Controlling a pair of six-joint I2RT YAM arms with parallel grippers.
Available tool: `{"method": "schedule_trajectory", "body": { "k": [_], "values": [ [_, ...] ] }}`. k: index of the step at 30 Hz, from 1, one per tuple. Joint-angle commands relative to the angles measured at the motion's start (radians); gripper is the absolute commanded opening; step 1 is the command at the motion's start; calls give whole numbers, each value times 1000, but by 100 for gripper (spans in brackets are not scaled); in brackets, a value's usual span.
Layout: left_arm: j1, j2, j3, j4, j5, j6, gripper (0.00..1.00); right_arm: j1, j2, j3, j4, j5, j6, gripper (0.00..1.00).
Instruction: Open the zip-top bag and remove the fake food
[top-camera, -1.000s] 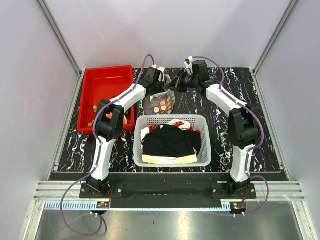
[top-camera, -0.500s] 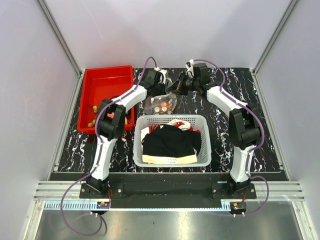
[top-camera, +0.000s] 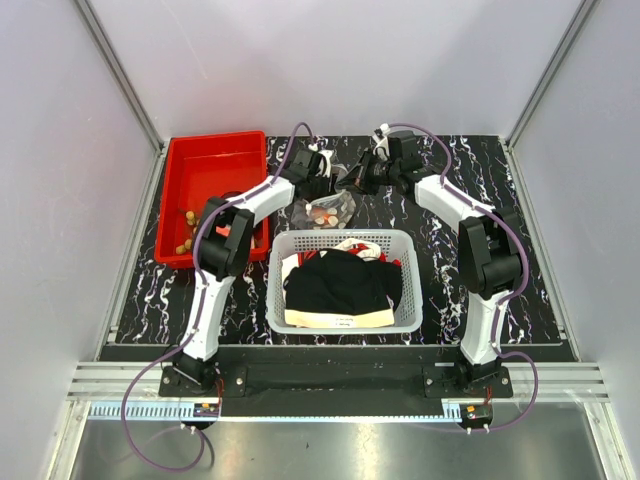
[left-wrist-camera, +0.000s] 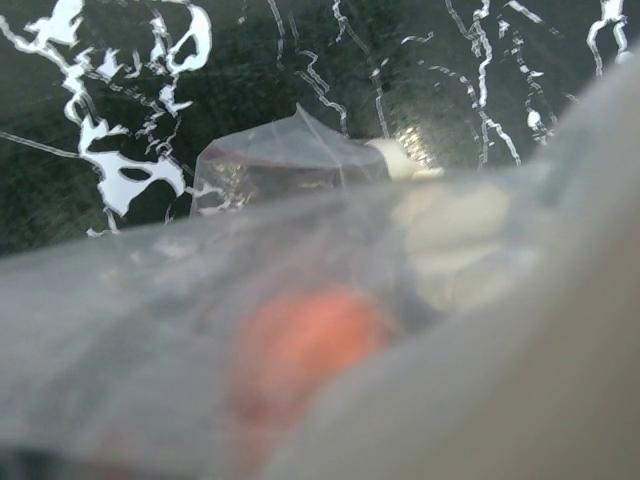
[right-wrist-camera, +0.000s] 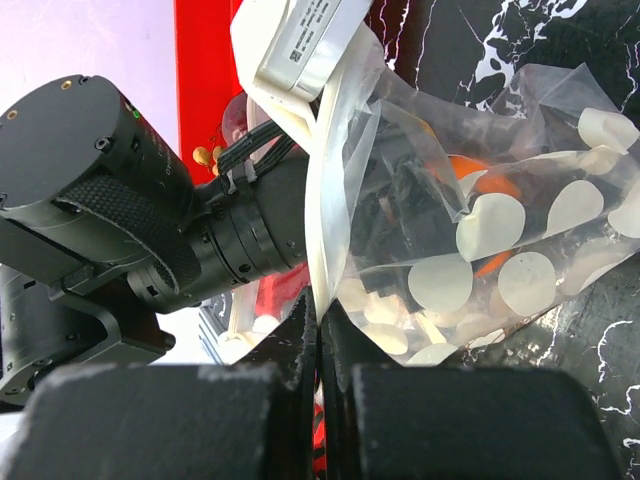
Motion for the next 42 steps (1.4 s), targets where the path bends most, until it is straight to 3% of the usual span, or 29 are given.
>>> {"method": "schedule_trajectory", "body": {
  "k": [1, 5, 7, 18, 24, 30, 36, 40, 42],
  "values": [
    [8, -80, 1, -23, -52, 26, 27, -8, -86, -5, 37, 16, -34, 0],
    [8, -148, 38, -35, -48, 27, 9, 0, -83, -5, 30, 14, -42, 0],
    [8, -184, 47, -35, -23, 24, 7, 4, -80, -1, 29, 17, -43, 0],
    [5, -307, 3, -20, 207, 59, 0, 15, -54, 87, -57, 65, -100, 0],
    [15, -392, -103, 152, 400, 84, 0, 14, -51, 127, -109, 89, -163, 0],
    [69, -419, -154, 417, 595, -132, 0, 9, -72, 89, -138, 126, -218, 0],
    [101, -384, -203, 797, 744, -492, 0, 7, -81, 81, -152, 140, -234, 0],
    [101, -358, -223, 1202, 813, -825, 0, 7, -77, 96, -152, 161, -220, 0],
    [101, -373, -205, 1225, 813, -844, 0, 6, -69, 116, -151, 171, -202, 0]
  ]
}}
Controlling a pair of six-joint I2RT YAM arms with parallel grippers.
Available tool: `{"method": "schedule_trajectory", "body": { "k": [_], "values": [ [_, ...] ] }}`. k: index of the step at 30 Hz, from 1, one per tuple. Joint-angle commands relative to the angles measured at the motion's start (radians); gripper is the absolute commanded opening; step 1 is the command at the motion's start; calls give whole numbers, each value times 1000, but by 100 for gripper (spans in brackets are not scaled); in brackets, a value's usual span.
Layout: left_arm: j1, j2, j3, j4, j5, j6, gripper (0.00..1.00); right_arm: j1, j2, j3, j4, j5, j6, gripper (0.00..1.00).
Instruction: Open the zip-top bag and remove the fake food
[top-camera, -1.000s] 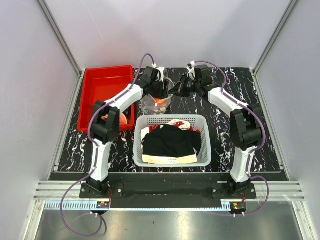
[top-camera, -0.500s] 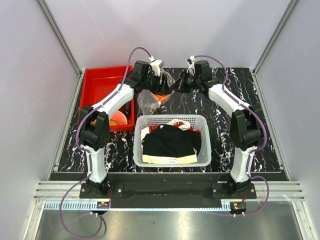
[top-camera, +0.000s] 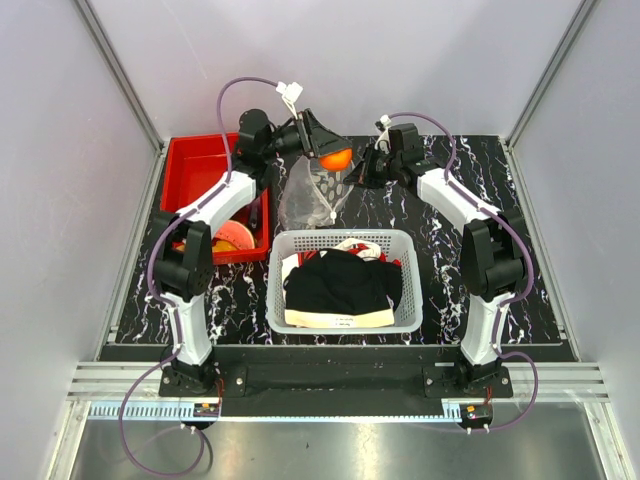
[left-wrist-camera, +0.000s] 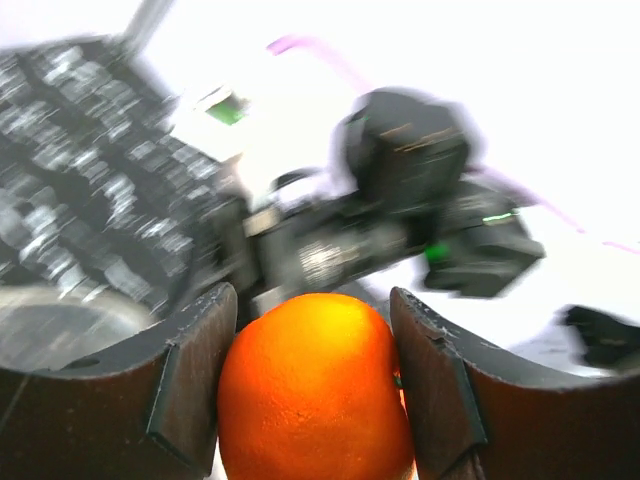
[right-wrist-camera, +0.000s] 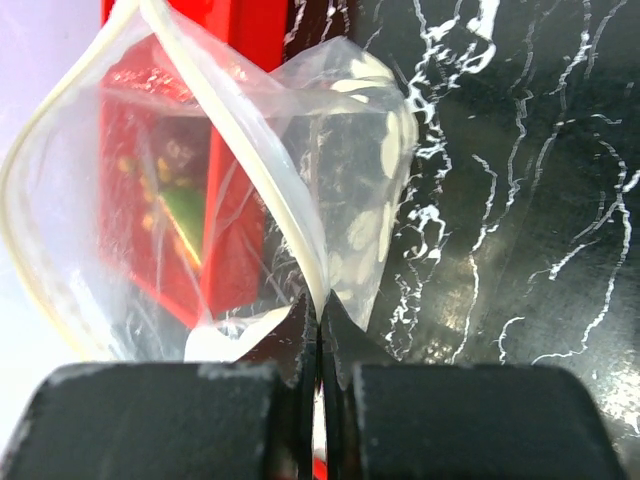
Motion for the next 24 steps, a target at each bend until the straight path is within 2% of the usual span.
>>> {"method": "schedule_trajectory", "body": {
  "k": [1, 2, 3, 5, 6, 7, 9, 10, 12, 17, 20, 24],
  "values": [
    [-8, -38, 20, 317, 94, -228, 0, -2, -44, 46, 21, 50, 30, 0],
    [-8, -53, 26, 271, 88, -194, 0, -7, -47, 39, 43, 52, 50, 0],
    [-7, -96, 31, 216, 67, -92, 0, -8, -50, 36, 70, 51, 67, 0],
    [-2, -149, 51, -34, 21, 48, 0, -18, -44, 61, 92, 52, 95, 0],
    [-1, -203, 63, -132, -45, 205, 0, -27, -39, 74, 89, 52, 101, 0],
    [1, -232, 90, -327, -92, 284, 0, -33, -33, 84, 91, 46, 106, 0],
    [12, -303, 100, -468, -259, 430, 0, -51, -27, 120, 88, 32, 109, 0],
    [21, -326, 95, -560, -315, 450, 0, -57, -22, 130, 84, 26, 109, 0],
    [68, -387, 43, -619, -457, 443, 0, -67, -19, 158, 74, 23, 97, 0],
    [211, -492, -191, -632, -698, 397, 0, -96, -22, 198, 6, 35, 46, 0],
    [281, -460, -260, -655, -746, 391, 0, -99, -36, 227, -70, 78, -24, 0],
    [348, -359, -267, -713, -829, 375, 0, -99, -43, 267, -190, 200, -153, 0]
  ]
}}
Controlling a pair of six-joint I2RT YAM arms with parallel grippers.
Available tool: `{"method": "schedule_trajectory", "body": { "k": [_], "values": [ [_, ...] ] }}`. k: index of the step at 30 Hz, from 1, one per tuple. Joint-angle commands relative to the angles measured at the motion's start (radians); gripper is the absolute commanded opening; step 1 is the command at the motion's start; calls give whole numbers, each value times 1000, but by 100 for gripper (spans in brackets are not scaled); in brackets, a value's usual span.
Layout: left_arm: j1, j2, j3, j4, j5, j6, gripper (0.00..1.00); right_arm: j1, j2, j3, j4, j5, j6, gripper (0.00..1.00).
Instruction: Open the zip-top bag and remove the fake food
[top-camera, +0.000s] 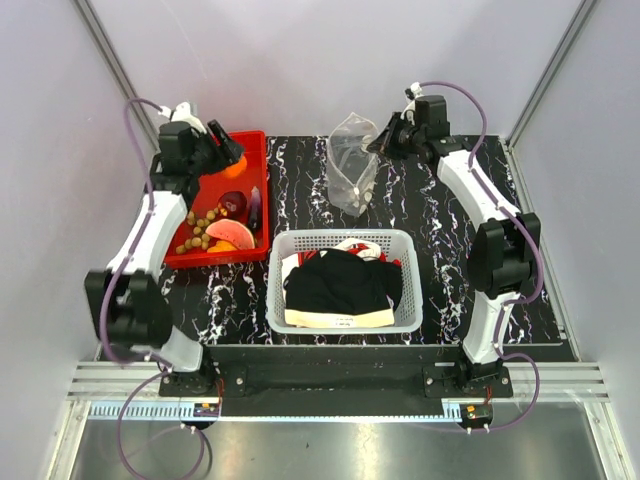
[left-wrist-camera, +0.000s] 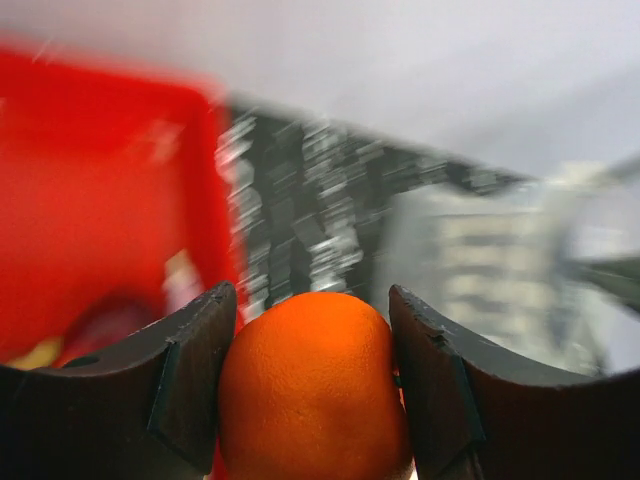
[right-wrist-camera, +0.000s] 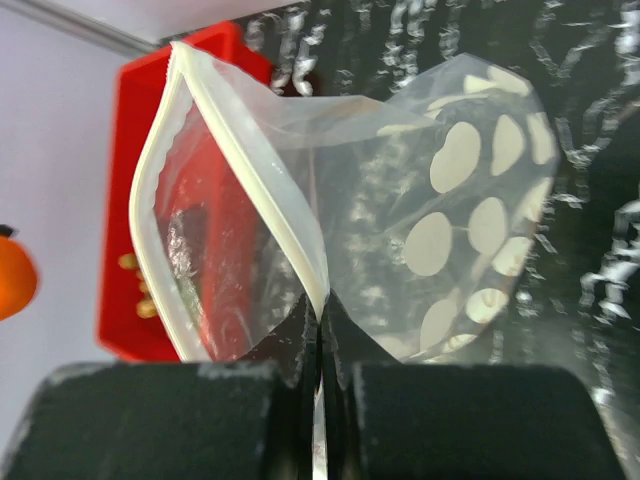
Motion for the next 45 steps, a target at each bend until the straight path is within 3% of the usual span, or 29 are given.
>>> {"method": "schedule_trajectory", "body": {
  "k": [1, 3, 7, 12, 13, 17, 21, 27, 31, 33, 36, 41, 45],
  "values": [
    [52, 128, -20, -99, -171, 3, 0, 3, -41, 87, -130, 138, -169, 0],
    [52, 191, 12, -99, -281, 26, 0, 3, -24, 108, -182, 197, -231, 0],
    [83, 315, 120, -147, -366, 49, 4, 3, 23, 193, -232, 224, -305, 0],
    [110, 436, 211, -163, -360, 46, 38, 14, 128, 276, -245, 191, -313, 3],
    [119, 450, 231, -174, -348, 43, 55, 19, 145, 306, -247, 188, -310, 7],
    [130, 513, 326, -214, -323, 52, 72, 43, 244, 406, -259, 149, -272, 24],
    [130, 489, 345, -231, -322, 57, 99, 80, 329, 516, -304, 119, -241, 40],
    [109, 345, 272, -239, -245, 33, 99, 98, 375, 639, -317, 9, -143, 61],
    [19, 173, 172, -230, -190, 40, 99, 98, 298, 577, -322, 26, -137, 88],
    [-27, 118, 130, -228, -164, 59, 99, 100, 231, 540, -331, 35, -146, 96],
    [-120, 0, 34, -214, -116, 69, 99, 100, 102, 402, -334, 78, -153, 100],
    [-268, -204, -197, -130, -44, 45, 99, 100, -204, -7, -279, 171, -144, 100],
    [-293, -338, -351, 0, 68, -21, 99, 100, -415, -401, -91, 132, -127, 100]
  ]
}}
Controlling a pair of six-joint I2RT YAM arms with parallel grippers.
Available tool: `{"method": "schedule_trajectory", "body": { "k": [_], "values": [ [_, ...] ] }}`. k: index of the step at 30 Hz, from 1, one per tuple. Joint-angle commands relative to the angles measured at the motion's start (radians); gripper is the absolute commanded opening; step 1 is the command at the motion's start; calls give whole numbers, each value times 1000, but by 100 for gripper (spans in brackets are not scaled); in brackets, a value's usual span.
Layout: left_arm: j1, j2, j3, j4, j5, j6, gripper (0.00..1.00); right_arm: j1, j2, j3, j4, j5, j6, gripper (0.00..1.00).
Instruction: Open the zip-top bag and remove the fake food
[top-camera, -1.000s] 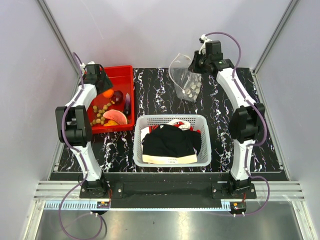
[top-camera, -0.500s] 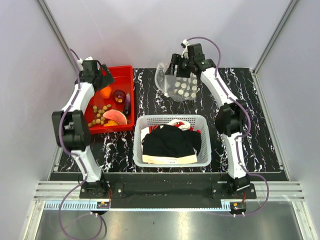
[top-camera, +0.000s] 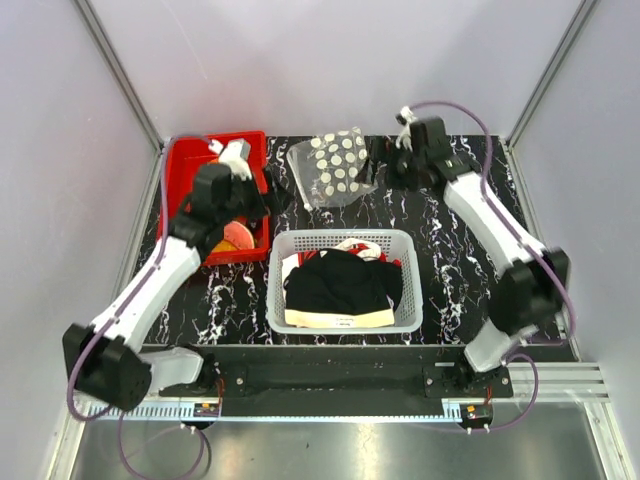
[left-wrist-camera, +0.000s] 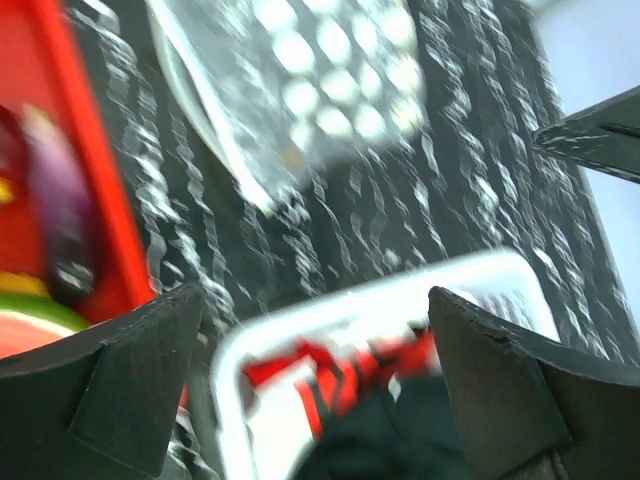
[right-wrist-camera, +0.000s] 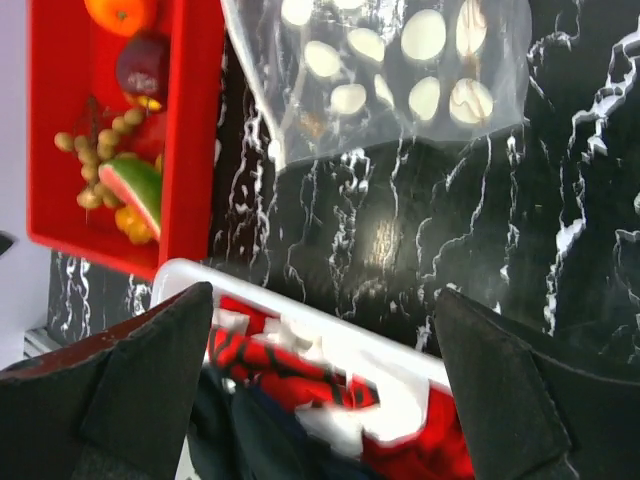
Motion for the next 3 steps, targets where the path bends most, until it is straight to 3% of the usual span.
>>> {"method": "schedule_trajectory", "body": {
  "k": [1, 3],
  "values": [
    [-3, -143, -142, 177, 162, -70, 99, -3, -227, -302, 196, -21, 28, 100],
    [-4, -205, -202, 263, 257, -151, 99, -3, -343, -374, 230, -119, 55, 100]
  ]
}}
